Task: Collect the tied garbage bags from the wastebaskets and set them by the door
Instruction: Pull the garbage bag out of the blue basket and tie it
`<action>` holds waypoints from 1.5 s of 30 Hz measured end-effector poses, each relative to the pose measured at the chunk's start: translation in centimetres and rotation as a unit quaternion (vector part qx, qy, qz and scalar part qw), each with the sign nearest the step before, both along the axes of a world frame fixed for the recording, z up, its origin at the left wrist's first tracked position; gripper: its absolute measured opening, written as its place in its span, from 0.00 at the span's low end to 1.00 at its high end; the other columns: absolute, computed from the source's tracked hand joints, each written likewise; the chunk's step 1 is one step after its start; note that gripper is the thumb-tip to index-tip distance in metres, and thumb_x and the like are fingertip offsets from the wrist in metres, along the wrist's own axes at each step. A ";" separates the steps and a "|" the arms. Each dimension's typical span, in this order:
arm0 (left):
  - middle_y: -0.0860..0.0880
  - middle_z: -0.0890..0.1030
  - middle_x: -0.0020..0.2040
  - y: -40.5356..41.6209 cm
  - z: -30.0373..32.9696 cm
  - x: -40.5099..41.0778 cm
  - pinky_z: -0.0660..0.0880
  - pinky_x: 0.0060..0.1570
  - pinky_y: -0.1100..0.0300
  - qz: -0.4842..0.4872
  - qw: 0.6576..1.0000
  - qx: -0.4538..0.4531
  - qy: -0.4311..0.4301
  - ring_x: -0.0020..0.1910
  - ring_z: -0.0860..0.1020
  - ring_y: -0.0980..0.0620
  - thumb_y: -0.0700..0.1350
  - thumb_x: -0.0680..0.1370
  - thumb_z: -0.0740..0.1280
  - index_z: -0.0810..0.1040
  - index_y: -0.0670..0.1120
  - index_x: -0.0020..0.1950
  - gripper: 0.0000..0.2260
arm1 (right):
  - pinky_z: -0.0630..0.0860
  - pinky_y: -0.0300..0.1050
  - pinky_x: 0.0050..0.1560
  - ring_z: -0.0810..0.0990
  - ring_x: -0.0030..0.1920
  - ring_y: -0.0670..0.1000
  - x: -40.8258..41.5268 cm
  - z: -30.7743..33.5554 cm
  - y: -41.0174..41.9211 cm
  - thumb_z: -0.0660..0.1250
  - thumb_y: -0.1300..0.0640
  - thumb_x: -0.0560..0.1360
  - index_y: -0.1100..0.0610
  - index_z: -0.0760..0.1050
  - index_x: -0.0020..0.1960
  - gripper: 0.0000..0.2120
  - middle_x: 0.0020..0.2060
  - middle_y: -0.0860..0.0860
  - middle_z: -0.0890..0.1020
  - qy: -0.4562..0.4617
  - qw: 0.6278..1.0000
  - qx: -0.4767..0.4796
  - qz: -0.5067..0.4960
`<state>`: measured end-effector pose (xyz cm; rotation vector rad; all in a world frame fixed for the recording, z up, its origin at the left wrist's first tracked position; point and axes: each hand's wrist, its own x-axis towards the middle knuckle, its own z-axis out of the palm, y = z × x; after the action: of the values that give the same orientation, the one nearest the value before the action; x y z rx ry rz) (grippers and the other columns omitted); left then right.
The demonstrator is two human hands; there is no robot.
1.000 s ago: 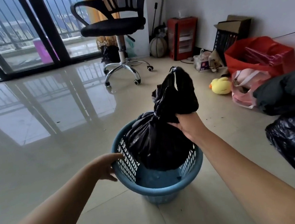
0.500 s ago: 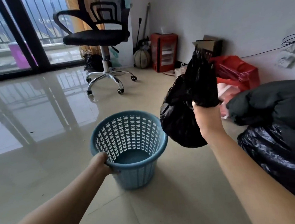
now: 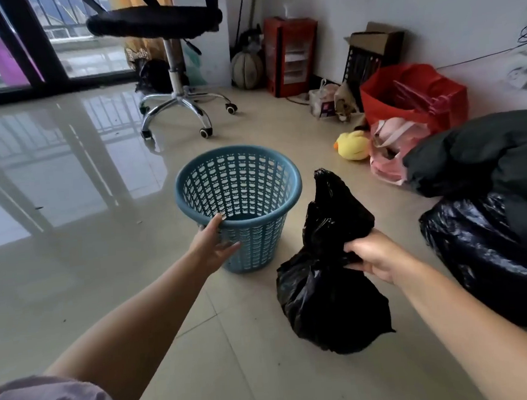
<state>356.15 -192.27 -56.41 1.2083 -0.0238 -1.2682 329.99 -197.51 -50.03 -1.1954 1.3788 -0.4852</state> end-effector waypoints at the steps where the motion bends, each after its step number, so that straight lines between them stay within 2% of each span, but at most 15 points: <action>1: 0.38 0.71 0.66 0.5 -0.2 0.0 0.79 0.46 0.49 -0.013 1.000 0.000 -0.002 0.57 0.75 0.41 0.49 0.79 0.64 0.62 0.46 0.72 0.24 | 0.76 0.52 0.53 0.77 0.51 0.56 0.3 -0.7 0.6 0.55 0.75 0.75 0.59 0.71 0.54 0.15 0.50 0.59 0.77 -0.002 1.000 0.015 0.004; 5: 0.36 0.74 0.63 2.9 0.0 -1.9 0.73 0.60 0.46 -0.158 0.985 0.065 -0.033 0.58 0.76 0.41 0.55 0.80 0.59 0.62 0.37 0.71 0.27 | 0.77 0.52 0.57 0.77 0.49 0.53 2.3 -2.9 2.9 0.57 0.73 0.76 0.58 0.71 0.55 0.14 0.48 0.56 0.77 0.002 0.998 0.051 0.027; 8: 0.42 0.80 0.57 4.3 2.3 -3.6 0.74 0.60 0.48 -0.343 0.935 0.054 -0.078 0.58 0.78 0.46 0.63 0.78 0.54 0.73 0.40 0.65 0.30 | 0.77 0.53 0.58 0.77 0.50 0.52 3.5 -3.1 3.5 0.59 0.68 0.77 0.57 0.72 0.58 0.13 0.50 0.54 0.77 -0.007 0.997 0.056 0.048; 11: 0.48 0.82 0.55 4.7 5.0 -5.5 0.74 0.60 0.52 -0.422 0.883 0.018 -0.207 0.56 0.79 0.51 0.60 0.78 0.58 0.76 0.45 0.62 0.22 | 0.78 0.58 0.56 0.76 0.55 0.55 3.7 -2.3 3.3 0.63 0.62 0.77 0.56 0.69 0.65 0.17 0.55 0.53 0.76 0.019 0.992 0.070 0.102; 14: 0.48 0.82 0.52 4.5 5.7 -6.8 0.77 0.58 0.56 -0.334 0.875 0.007 -0.351 0.51 0.80 0.51 0.46 0.78 0.65 0.76 0.45 0.62 0.14 | 0.79 0.52 0.51 0.76 0.58 0.54 3.2 -0.2 3.4 0.68 0.53 0.75 0.50 0.68 0.62 0.17 0.56 0.51 0.77 0.128 0.960 0.043 0.247; 17: 0.49 0.81 0.46 4.3 5.8 -6.4 0.76 0.55 0.56 -0.238 0.893 -0.010 -0.382 0.47 0.79 0.51 0.38 0.79 0.62 0.77 0.42 0.60 0.11 | 0.72 0.32 0.43 0.76 0.51 0.46 2.7 2.0 2.5 0.68 0.52 0.75 0.53 0.68 0.67 0.22 0.56 0.48 0.76 0.167 0.931 -0.075 0.315; 22: 0.50 0.80 0.44 4.5 7.8 -5.9 0.76 0.50 0.61 -0.164 0.878 -0.066 -0.446 0.45 0.77 0.55 0.37 0.79 0.60 0.78 0.48 0.51 0.10 | 0.69 0.41 0.61 0.73 0.62 0.47 2.7 3.3 0.8 0.70 0.45 0.71 0.49 0.65 0.70 0.31 0.62 0.49 0.75 0.099 0.944 -0.194 0.249; 25: 0.54 0.80 0.42 4.5 8.7 -5.9 0.76 0.48 0.65 -0.128 0.867 -0.111 -0.469 0.44 0.77 0.59 0.34 0.77 0.60 0.80 0.49 0.46 0.13 | 0.76 0.48 0.56 0.82 0.51 0.51 3.9 2.7 1.4 0.71 0.51 0.72 0.52 0.75 0.60 0.17 0.50 0.52 0.83 0.042 0.942 -0.201 0.264; 28: 0.53 0.81 0.42 4.4 9.1 -5.3 0.76 0.46 0.70 -0.069 0.871 -0.137 -0.466 0.43 0.78 0.61 0.31 0.76 0.60 0.81 0.45 0.47 0.13 | 0.75 0.46 0.44 0.81 0.39 0.51 4.1 2.8 0.9 0.69 0.59 0.74 0.55 0.79 0.43 0.01 0.37 0.52 0.82 -0.011 0.946 -0.272 0.176; 31: 0.50 0.80 0.42 4.4 9.8 -4.3 0.74 0.42 0.71 0.003 0.884 -0.159 -0.440 0.39 0.77 0.63 0.31 0.75 0.60 0.80 0.44 0.46 0.12 | 0.72 0.39 0.39 0.75 0.34 0.44 2.9 4.4 -0.1 0.67 0.61 0.75 0.53 0.77 0.39 0.07 0.34 0.50 0.78 -0.063 0.949 -0.304 0.056; 34: 0.44 0.80 0.45 4.2 10.9 -3.5 0.73 0.45 0.66 0.059 0.867 -0.181 -0.461 0.43 0.77 0.56 0.38 0.72 0.62 0.79 0.48 0.41 0.08 | 0.69 0.44 0.40 0.75 0.37 0.50 1.6 5.0 -0.9 0.67 0.57 0.76 0.59 0.78 0.39 0.09 0.34 0.53 0.78 -0.027 0.947 -0.316 0.053; 37: 0.45 0.79 0.38 4.2 12.0 -3.8 0.71 0.43 0.58 0.036 0.870 -0.197 -0.451 0.40 0.75 0.51 0.38 0.69 0.60 0.77 0.49 0.38 0.08 | 0.65 0.45 0.34 0.70 0.32 0.52 1.3 4.7 -0.8 0.64 0.51 0.77 0.60 0.72 0.31 0.19 0.28 0.54 0.73 0.109 0.918 -0.367 0.100; 40: 0.50 0.76 0.27 4.5 12.5 -4.4 0.72 0.40 0.52 -0.088 0.861 -0.183 -0.466 0.30 0.73 0.50 0.35 0.69 0.59 0.74 0.49 0.37 0.10 | 0.68 0.47 0.35 0.75 0.34 0.56 1.5 5.2 -0.3 0.64 0.52 0.77 0.61 0.75 0.34 0.16 0.30 0.58 0.78 0.137 0.899 -0.402 0.112; 43: 0.51 0.75 0.32 4.9 12.6 -4.3 0.76 0.44 0.49 -0.136 0.832 -0.143 -0.520 0.33 0.73 0.52 0.36 0.70 0.60 0.77 0.52 0.38 0.12 | 0.71 0.48 0.42 0.77 0.40 0.56 1.6 5.8 -0.2 0.65 0.52 0.76 0.62 0.75 0.39 0.13 0.38 0.58 0.78 0.153 0.874 -0.450 0.101; 45: 0.49 0.77 0.35 4.9 12.8 -4.2 0.75 0.40 0.49 -0.083 0.818 -0.145 -0.550 0.34 0.73 0.49 0.35 0.71 0.62 0.78 0.54 0.38 0.14 | 0.73 0.43 0.48 0.78 0.44 0.51 2.0 6.1 0.1 0.66 0.53 0.75 0.59 0.77 0.43 0.09 0.45 0.53 0.78 0.124 0.881 -0.444 0.106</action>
<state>351.91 -187.36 -43.62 1.5299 -1.1489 -0.5085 331.95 -197.38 -43.92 -2.1926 1.2260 -0.8772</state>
